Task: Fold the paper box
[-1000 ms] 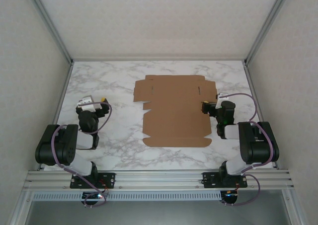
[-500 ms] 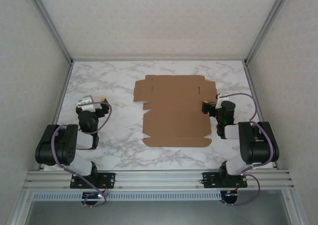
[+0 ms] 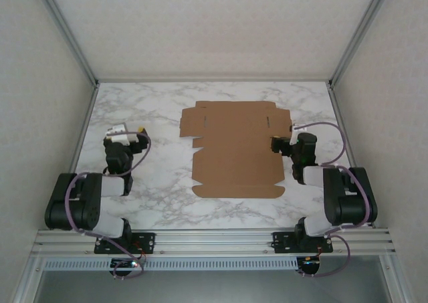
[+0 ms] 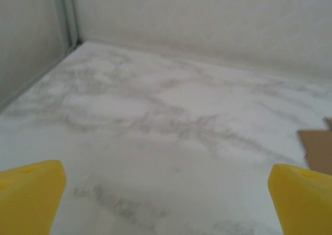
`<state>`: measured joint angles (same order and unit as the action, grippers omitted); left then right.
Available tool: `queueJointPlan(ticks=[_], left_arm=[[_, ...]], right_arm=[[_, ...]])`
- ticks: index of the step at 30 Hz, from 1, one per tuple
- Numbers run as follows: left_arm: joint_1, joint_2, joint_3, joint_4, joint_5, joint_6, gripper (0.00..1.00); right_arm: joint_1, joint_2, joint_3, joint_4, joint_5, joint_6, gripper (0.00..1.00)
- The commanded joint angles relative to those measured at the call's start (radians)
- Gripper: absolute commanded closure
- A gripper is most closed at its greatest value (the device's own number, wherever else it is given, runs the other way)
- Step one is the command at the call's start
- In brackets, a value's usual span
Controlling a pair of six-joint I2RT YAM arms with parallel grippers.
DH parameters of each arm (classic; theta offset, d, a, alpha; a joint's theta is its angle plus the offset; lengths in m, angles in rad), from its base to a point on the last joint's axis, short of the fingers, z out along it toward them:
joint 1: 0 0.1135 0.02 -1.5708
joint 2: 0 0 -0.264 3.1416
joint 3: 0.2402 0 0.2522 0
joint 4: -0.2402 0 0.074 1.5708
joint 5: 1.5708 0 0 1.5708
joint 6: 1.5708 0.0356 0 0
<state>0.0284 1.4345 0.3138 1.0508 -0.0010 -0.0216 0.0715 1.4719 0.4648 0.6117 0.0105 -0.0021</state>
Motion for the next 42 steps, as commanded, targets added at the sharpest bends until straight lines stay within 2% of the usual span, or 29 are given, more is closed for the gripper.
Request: queueJointPlan(ticks=[1, 4, 6, 9, 11, 12, 13, 14, 15, 16, 17, 20, 23, 27, 34, 37, 42], left_arm=[[-0.090, -0.173, 0.071, -0.126, -0.132, 0.018, 0.01], [-0.232, -0.313, 0.138, -0.219, -0.135, 0.078, 0.01], [-0.349, -0.380, 0.222, -0.344, -0.135, 0.095, 0.01], [-0.503, -0.450, 0.343, -0.537, -0.232, 0.048, 0.01], [-0.595, -0.479, 0.426, -0.684, -0.329, 0.011, 0.01], [-0.610, -0.487, 0.463, -0.777, -0.347, -0.031, 0.01], [-0.608, -0.487, 0.520, -0.908, -0.348, -0.112, 0.01], [-0.602, -0.480, 0.563, -1.020, -0.350, -0.170, 0.01], [-0.594, -0.465, 0.606, -1.100, -0.349, -0.181, 0.01], [-0.588, -0.450, 0.616, -1.143, -0.404, -0.234, 0.01], [-0.569, -0.438, 0.605, -1.168, -0.457, -0.342, 0.00], [-0.491, -0.446, 0.540, -1.188, -0.272, -0.489, 0.01], [-0.453, -0.451, 0.492, -1.207, -0.187, -0.530, 0.01], [-0.444, -0.413, 0.480, -1.243, -0.168, -0.520, 0.00], [-0.412, -0.337, 0.475, -1.205, -0.077, -0.565, 0.00], [-0.410, -0.309, 0.488, -1.198, -0.054, -0.575, 0.00], [-0.412, -0.257, 0.477, -1.143, 0.074, -0.609, 0.00]], right_arm=[[0.071, -0.169, 0.128, -0.211, 0.068, -0.017, 0.01], [0.153, -0.306, 0.226, -0.355, 0.072, 0.087, 0.01], [0.261, -0.374, 0.339, -0.511, 0.076, 0.060, 0.01], [0.365, -0.440, 0.487, -0.729, 0.085, 0.068, 0.01], [0.377, -0.456, 0.617, -0.937, 0.192, 0.195, 0.01], [0.376, -0.449, 0.678, -1.030, 0.268, 0.299, 0.01], [0.372, -0.435, 0.758, -1.176, 0.342, 0.438, 0.01], [0.360, -0.421, 0.829, -1.295, 0.345, 0.504, 0.01], [0.341, -0.411, 0.854, -1.325, 0.310, 0.516, 0.01], [0.311, -0.401, 0.848, -1.312, 0.250, 0.519, 0.01], [0.295, -0.391, 0.832, -1.297, 0.181, 0.518, 0.02], [0.285, -0.334, 0.825, -1.338, 0.118, 0.503, 0.01], [0.293, -0.292, 0.772, -1.378, 0.181, 0.552, 0.01], [0.292, -0.221, 0.683, -1.364, 0.063, 0.427, 0.01], [0.271, -0.035, 0.618, -1.343, 0.152, 0.508, 0.01], [0.262, 0.009, 0.580, -1.324, 0.128, 0.480, 0.01], [0.191, 0.021, 0.518, -1.260, 0.043, 0.482, 0.01]])
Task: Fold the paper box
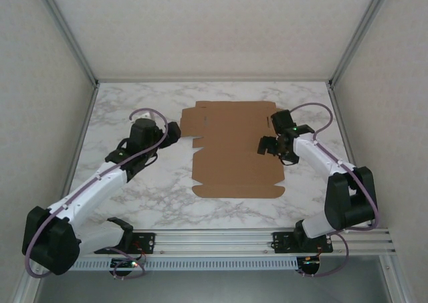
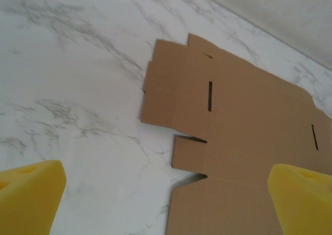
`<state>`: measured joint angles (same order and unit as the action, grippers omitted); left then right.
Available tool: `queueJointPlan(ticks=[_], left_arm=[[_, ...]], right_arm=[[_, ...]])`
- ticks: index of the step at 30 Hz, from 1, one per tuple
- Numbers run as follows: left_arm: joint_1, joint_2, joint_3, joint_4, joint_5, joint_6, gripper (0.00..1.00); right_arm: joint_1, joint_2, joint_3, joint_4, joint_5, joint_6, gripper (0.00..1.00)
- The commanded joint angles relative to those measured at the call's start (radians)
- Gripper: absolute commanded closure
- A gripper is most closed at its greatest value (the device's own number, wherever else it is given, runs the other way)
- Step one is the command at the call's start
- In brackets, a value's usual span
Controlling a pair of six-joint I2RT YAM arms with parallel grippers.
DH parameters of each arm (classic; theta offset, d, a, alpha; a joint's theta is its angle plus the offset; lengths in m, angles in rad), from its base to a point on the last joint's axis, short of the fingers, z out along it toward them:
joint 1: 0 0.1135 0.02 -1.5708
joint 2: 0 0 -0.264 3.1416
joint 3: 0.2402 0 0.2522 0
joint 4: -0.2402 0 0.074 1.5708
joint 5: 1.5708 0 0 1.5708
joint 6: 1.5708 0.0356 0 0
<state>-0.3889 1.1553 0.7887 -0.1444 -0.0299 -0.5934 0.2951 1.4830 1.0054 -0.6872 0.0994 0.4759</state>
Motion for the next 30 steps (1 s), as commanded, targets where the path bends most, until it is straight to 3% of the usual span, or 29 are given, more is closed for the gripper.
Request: queueJointPlan(ticks=[1, 10, 15, 18, 20, 22, 26, 30], left_arm=[[0.005, 0.038, -0.001, 0.065, 0.125, -0.047, 0.00], [-0.005, 0.105, -0.026, 0.115, 0.216, -0.107, 0.00], [-0.029, 0.151, -0.045, 0.158, 0.242, -0.138, 0.00], [-0.042, 0.189, -0.069, 0.206, 0.266, -0.176, 0.00], [-0.052, 0.220, -0.072, 0.222, 0.278, -0.205, 0.00], [-0.060, 0.250, -0.071, 0.244, 0.288, -0.222, 0.00], [-0.068, 0.294, -0.072, 0.266, 0.277, -0.254, 0.00], [-0.068, 0.330, -0.078, 0.274, 0.276, -0.274, 0.01]], right_arm=[[-0.031, 0.021, -0.030, 0.045, -0.051, 0.000, 0.01], [-0.026, 0.114, -0.138, 0.176, -0.283, 0.044, 0.01], [0.065, 0.089, -0.159, 0.253, -0.414, 0.052, 0.02], [0.101, 0.089, -0.187, 0.311, -0.473, 0.094, 0.07], [0.097, 0.029, -0.208, 0.330, -0.419, 0.139, 0.13], [0.062, -0.069, -0.216, 0.325, -0.345, 0.180, 0.13], [-0.057, -0.231, -0.253, 0.401, -0.324, 0.295, 0.06], [-0.126, -0.217, -0.212, 0.486, -0.434, 0.365, 0.03]])
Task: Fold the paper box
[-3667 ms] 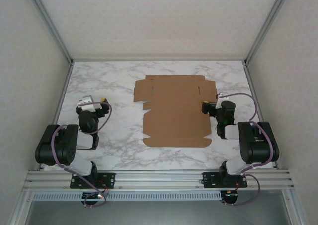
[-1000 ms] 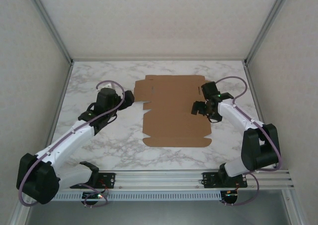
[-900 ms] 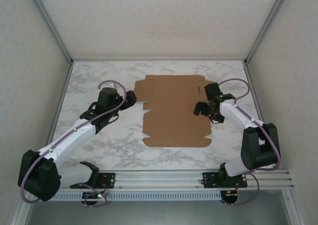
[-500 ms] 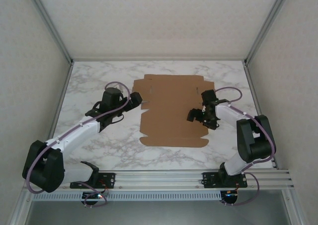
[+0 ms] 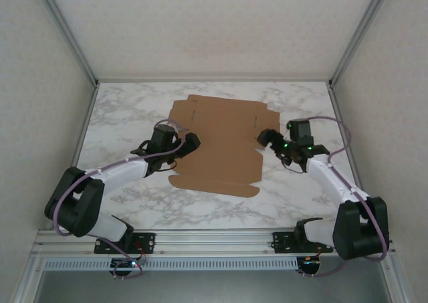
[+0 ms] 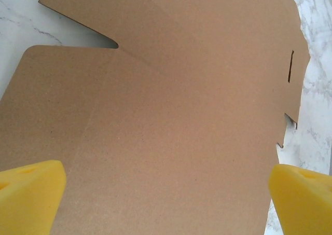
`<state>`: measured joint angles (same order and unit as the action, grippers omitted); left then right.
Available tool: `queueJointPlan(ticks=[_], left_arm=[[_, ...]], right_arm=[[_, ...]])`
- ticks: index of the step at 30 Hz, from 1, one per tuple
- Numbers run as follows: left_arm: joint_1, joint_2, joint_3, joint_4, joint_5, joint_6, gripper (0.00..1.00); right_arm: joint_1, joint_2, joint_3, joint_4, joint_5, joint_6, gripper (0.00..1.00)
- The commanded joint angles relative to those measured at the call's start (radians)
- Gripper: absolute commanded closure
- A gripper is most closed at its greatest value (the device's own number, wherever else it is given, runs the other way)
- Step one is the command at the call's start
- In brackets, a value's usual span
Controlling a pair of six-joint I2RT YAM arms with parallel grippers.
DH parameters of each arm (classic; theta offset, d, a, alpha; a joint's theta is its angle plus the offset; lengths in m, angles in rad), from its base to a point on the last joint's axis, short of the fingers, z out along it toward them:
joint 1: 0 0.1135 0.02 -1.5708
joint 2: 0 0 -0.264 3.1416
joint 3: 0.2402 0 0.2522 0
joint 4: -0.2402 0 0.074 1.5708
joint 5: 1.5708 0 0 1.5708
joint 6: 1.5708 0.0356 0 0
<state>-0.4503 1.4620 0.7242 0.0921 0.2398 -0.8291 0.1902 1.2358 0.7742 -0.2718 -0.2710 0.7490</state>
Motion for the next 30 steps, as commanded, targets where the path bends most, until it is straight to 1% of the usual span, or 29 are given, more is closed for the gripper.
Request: queueJointPlan(ticks=[1, 2, 4, 5, 7, 9, 14, 18, 24, 30], left_arm=[[-0.006, 0.032, -0.019, 0.046, 0.014, -0.044, 0.01], [-0.007, 0.038, -0.024, 0.053, 0.016, -0.049, 0.01], [-0.005, 0.051, -0.033, 0.065, 0.021, -0.060, 0.02], [-0.005, 0.056, -0.037, 0.071, 0.026, -0.065, 0.02], [-0.005, 0.067, -0.041, 0.083, 0.034, -0.072, 0.02], [-0.005, 0.082, -0.045, 0.093, 0.044, -0.084, 0.03], [-0.005, 0.123, -0.060, 0.138, 0.079, -0.116, 0.03], [-0.005, 0.141, -0.063, 0.117, 0.055, -0.113, 0.04], [-0.004, 0.127, -0.080, 0.085, 0.007, -0.097, 0.05], [-0.002, 0.119, -0.078, 0.057, -0.005, -0.082, 0.05]], right_arm=[[-0.024, 0.058, 0.054, 0.041, -0.043, 0.120, 0.02], [-0.025, 0.088, 0.083, 0.020, -0.041, 0.131, 0.01], [-0.026, 0.134, 0.105, 0.046, -0.069, 0.158, 0.01], [-0.030, 0.132, 0.074, 0.105, -0.068, 0.188, 0.01], [-0.036, 0.120, -0.019, 0.292, -0.068, 0.280, 0.02], [-0.040, 0.164, -0.026, 0.344, -0.070, 0.329, 0.01], [-0.048, 0.280, -0.066, 0.541, -0.074, 0.450, 0.02], [-0.050, 0.369, -0.062, 0.618, -0.066, 0.489, 0.05], [-0.053, 0.452, -0.074, 0.732, -0.038, 0.510, 0.09], [-0.059, 0.552, -0.074, 0.882, -0.008, 0.547, 0.16]])
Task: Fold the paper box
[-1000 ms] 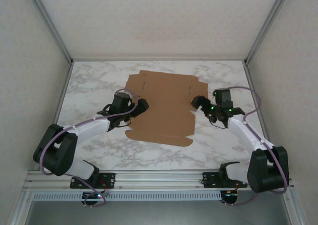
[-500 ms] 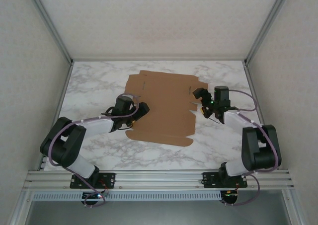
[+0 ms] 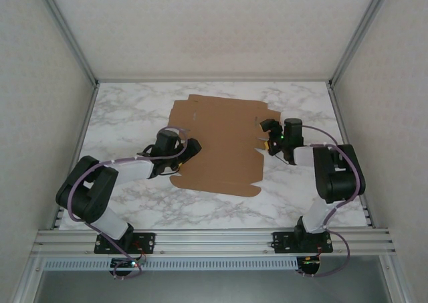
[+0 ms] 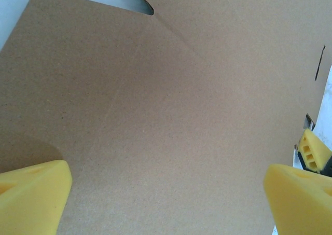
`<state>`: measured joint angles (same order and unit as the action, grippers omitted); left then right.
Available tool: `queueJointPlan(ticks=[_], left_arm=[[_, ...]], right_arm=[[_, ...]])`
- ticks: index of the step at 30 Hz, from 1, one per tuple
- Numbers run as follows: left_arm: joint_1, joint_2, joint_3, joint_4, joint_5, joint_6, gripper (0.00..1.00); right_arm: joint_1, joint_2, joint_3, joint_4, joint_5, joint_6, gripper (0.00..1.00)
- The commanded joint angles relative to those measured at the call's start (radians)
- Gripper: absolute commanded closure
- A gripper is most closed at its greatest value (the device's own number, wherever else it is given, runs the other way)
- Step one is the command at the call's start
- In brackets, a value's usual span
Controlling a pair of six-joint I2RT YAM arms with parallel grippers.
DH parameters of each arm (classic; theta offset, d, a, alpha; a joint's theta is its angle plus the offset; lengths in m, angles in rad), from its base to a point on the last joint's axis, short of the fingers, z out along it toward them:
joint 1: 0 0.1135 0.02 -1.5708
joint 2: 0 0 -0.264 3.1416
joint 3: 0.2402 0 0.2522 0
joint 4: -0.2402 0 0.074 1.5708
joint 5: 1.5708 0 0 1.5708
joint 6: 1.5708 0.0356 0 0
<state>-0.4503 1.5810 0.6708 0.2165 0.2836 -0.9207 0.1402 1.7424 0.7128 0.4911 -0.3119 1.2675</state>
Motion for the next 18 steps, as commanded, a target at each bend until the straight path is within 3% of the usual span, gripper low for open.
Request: queueJointPlan(ticks=[1, 6, 18], left_arm=[[-0.002, -0.002, -0.025, -0.070, -0.050, 0.011, 0.05], [-0.002, -0.016, -0.023, -0.088, -0.068, 0.023, 0.05], [-0.001, -0.014, -0.026, -0.098, -0.067, 0.029, 0.05]], right_arm=[[-0.011, 0.056, -0.015, 0.140, 0.039, 0.033, 0.18], [-0.019, 0.099, -0.056, 0.272, 0.070, 0.056, 0.28], [-0.041, 0.235, -0.121, 0.644, 0.142, 0.129, 0.41]])
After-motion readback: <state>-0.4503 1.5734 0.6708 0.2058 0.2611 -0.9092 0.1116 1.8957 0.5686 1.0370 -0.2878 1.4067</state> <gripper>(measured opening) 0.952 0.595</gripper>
